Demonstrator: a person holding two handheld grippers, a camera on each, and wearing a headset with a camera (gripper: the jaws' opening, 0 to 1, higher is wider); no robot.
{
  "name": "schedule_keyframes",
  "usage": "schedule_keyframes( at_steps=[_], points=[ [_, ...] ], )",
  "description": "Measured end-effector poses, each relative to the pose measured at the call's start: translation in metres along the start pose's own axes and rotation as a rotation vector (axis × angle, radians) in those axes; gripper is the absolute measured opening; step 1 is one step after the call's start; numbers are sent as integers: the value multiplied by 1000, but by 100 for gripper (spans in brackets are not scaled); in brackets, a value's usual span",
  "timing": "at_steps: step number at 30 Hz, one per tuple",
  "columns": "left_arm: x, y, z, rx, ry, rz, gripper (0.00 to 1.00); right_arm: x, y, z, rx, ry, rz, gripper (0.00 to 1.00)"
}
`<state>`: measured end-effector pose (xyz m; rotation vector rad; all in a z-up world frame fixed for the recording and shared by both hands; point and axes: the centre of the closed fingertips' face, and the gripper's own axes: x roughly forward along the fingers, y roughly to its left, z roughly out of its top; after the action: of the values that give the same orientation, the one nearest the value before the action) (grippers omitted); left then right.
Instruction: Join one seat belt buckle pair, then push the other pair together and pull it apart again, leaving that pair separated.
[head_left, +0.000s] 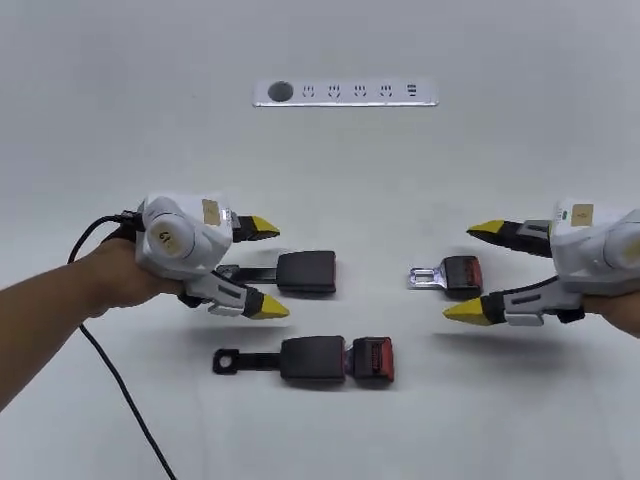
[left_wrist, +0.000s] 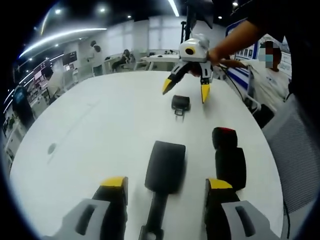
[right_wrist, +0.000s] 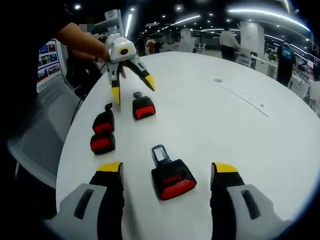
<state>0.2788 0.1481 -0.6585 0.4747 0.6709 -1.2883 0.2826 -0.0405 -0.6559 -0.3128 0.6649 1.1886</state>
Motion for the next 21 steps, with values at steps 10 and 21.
schedule_keyframes(
  at_steps=[10,21],
  points=[
    [14,5,-9,-27,9,-30,57,5,4,-14,-23,50,107,61],
    [21,6,-5,34,11,-31,47,6,-9,-21,-92,95,98,41]
  ],
)
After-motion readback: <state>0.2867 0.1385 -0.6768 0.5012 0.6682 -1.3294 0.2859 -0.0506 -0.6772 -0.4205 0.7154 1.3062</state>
